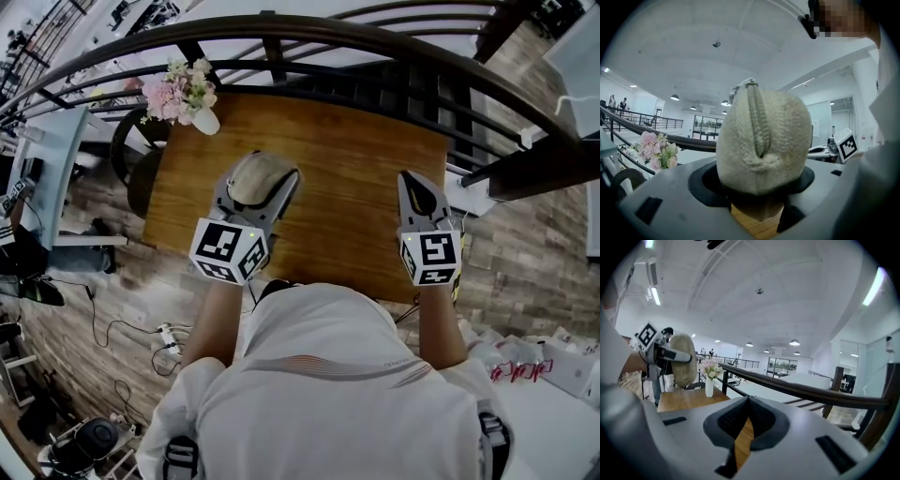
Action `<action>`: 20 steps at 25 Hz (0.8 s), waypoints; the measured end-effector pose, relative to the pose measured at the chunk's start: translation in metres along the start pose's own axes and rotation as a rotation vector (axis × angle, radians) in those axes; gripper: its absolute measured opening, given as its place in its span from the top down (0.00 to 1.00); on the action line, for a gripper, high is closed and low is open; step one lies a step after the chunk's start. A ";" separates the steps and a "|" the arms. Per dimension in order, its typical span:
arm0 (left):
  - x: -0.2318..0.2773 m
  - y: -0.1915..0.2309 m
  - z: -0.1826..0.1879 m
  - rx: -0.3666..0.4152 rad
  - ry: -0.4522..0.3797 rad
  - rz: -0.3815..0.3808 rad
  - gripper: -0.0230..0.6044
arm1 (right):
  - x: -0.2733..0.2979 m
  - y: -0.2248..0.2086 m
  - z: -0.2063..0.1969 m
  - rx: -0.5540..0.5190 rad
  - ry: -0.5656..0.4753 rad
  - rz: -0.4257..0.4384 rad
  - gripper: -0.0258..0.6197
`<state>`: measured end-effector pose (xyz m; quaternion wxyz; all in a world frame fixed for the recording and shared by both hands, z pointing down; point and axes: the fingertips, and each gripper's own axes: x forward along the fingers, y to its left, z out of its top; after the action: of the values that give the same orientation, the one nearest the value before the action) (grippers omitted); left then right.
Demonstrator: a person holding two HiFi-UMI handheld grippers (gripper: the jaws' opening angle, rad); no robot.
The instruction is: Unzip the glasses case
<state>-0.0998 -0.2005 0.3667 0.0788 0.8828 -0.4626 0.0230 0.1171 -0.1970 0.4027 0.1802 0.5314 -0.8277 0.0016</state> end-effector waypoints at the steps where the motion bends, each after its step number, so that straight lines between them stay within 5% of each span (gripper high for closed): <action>1: 0.000 -0.001 -0.001 -0.001 0.003 0.001 0.50 | -0.002 -0.003 0.002 0.030 -0.015 -0.003 0.88; 20: -0.003 0.001 -0.005 -0.007 0.013 0.011 0.50 | -0.008 0.000 0.008 0.026 -0.040 -0.010 0.88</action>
<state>-0.1018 -0.1979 0.3715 0.0847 0.8797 -0.4672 0.0275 0.1176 -0.1917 0.3930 0.1567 0.5379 -0.8283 0.0005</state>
